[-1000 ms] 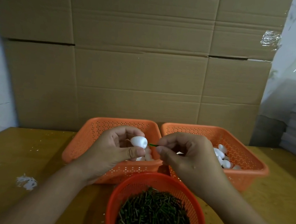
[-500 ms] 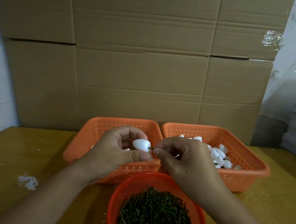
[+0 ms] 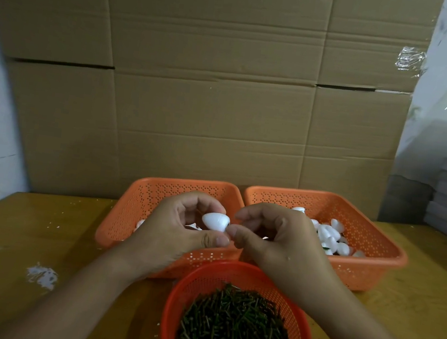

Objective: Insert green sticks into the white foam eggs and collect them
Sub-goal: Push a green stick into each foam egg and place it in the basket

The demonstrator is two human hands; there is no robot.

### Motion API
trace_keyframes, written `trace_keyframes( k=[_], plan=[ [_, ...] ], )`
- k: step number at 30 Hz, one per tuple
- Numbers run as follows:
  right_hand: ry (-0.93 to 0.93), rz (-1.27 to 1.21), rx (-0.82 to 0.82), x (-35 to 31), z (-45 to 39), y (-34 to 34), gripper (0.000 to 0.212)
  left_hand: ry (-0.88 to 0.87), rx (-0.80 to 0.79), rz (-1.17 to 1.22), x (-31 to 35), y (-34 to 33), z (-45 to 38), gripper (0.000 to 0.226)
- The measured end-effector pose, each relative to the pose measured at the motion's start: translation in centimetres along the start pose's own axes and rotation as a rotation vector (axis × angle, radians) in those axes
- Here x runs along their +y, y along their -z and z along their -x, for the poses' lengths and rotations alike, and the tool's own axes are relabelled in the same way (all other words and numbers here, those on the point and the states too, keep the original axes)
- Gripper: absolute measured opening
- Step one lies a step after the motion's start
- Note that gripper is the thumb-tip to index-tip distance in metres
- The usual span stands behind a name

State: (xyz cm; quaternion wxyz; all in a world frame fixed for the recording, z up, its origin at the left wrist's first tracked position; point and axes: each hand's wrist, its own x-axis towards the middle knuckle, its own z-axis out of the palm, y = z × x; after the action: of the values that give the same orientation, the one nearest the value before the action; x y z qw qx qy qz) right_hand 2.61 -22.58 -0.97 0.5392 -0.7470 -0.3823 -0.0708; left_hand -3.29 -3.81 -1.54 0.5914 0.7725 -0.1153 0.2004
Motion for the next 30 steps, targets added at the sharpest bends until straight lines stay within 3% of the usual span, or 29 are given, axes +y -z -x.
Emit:
trace_keyframes(
  k=[18, 30],
  plan=[
    [0.039, 0.122, -0.043, 0.3, 0.1, -0.1, 0.015, -0.033, 0.035, 0.002, -0.2, -0.2, -0.1, 0.032],
    [-0.041, -0.023, -0.072, 0.5, 0.2, -0.6, 0.025, -0.037, 0.043, -0.022, -0.3, -0.1, 0.0, 0.034]
  ],
)
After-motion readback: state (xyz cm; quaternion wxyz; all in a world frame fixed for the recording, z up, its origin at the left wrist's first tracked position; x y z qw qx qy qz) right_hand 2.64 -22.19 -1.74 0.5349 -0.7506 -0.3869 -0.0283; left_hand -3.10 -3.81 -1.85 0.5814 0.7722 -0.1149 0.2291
